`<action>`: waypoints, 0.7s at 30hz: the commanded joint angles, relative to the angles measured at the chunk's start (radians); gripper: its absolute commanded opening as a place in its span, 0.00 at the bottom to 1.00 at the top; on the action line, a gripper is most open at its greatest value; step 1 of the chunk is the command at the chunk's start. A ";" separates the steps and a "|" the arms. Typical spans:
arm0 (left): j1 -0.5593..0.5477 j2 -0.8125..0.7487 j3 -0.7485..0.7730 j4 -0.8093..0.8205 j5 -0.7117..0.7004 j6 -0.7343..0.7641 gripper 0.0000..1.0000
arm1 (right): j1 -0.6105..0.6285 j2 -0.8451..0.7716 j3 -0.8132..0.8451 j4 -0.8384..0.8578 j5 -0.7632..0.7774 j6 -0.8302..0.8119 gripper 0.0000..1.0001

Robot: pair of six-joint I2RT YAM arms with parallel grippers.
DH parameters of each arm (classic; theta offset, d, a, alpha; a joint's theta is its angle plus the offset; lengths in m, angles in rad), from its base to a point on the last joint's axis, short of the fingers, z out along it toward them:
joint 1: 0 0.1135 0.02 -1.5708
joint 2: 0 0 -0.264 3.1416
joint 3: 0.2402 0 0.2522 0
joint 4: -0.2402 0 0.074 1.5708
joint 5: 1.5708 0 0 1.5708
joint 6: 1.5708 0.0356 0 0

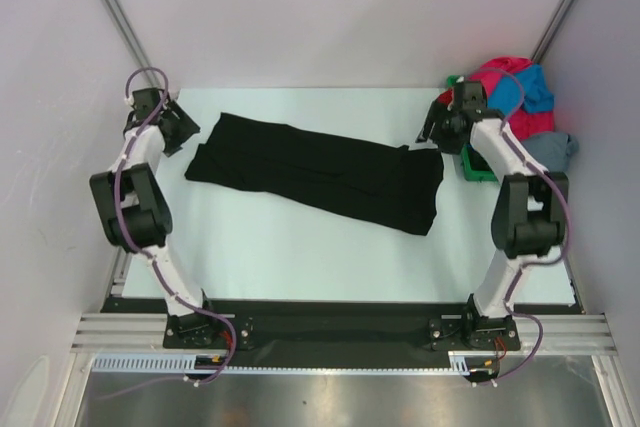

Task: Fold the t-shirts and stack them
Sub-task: Fold the tshirt

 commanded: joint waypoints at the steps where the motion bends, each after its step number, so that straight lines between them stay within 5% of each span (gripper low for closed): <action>1: 0.024 -0.168 -0.167 0.052 0.034 0.019 0.72 | 0.061 -0.232 -0.204 0.015 -0.067 0.004 0.71; 9: 0.110 -0.240 -0.451 0.237 0.196 -0.052 0.73 | 0.090 -0.622 -0.652 0.132 -0.181 0.093 0.85; 14: 0.134 -0.185 -0.462 0.288 0.242 -0.083 0.77 | 0.063 -0.687 -0.841 0.216 -0.213 0.125 0.87; 21: 0.137 -0.078 -0.413 0.297 0.219 -0.119 0.68 | 0.035 -0.644 -0.931 0.328 -0.259 0.160 0.87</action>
